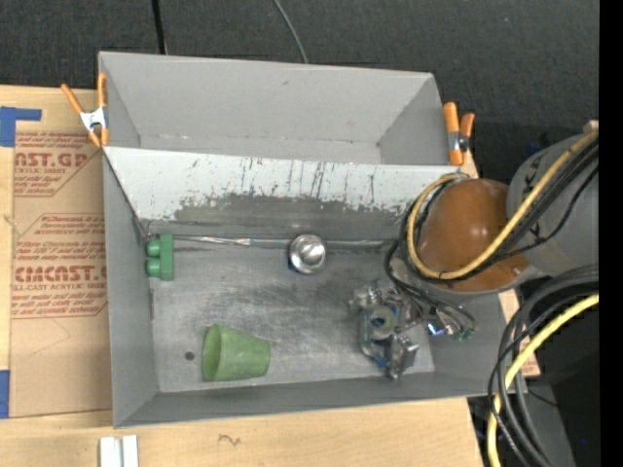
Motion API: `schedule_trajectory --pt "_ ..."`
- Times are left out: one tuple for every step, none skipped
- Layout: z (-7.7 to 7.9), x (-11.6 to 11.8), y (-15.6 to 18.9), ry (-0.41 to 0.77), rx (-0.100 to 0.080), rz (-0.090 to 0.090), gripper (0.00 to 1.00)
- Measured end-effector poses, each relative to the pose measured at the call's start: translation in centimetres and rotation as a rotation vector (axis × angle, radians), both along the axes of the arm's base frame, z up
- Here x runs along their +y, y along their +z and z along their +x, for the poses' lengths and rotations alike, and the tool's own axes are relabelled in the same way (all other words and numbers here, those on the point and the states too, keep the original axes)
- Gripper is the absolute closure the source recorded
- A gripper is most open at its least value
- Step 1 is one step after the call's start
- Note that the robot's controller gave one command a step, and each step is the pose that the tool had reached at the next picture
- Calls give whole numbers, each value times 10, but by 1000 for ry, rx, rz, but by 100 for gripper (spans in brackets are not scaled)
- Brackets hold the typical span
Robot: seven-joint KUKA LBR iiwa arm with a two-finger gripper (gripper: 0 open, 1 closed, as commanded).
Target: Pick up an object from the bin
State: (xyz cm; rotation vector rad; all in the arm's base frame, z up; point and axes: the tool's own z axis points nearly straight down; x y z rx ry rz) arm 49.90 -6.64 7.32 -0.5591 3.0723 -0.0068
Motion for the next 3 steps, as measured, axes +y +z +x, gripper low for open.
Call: schedule_trajectory --pt "-2 -30 -1 309 6 -2 0" --pt "-2 -29 -1 308 8 0 100" --pt "-6 -27 136 541 12 -6 100"
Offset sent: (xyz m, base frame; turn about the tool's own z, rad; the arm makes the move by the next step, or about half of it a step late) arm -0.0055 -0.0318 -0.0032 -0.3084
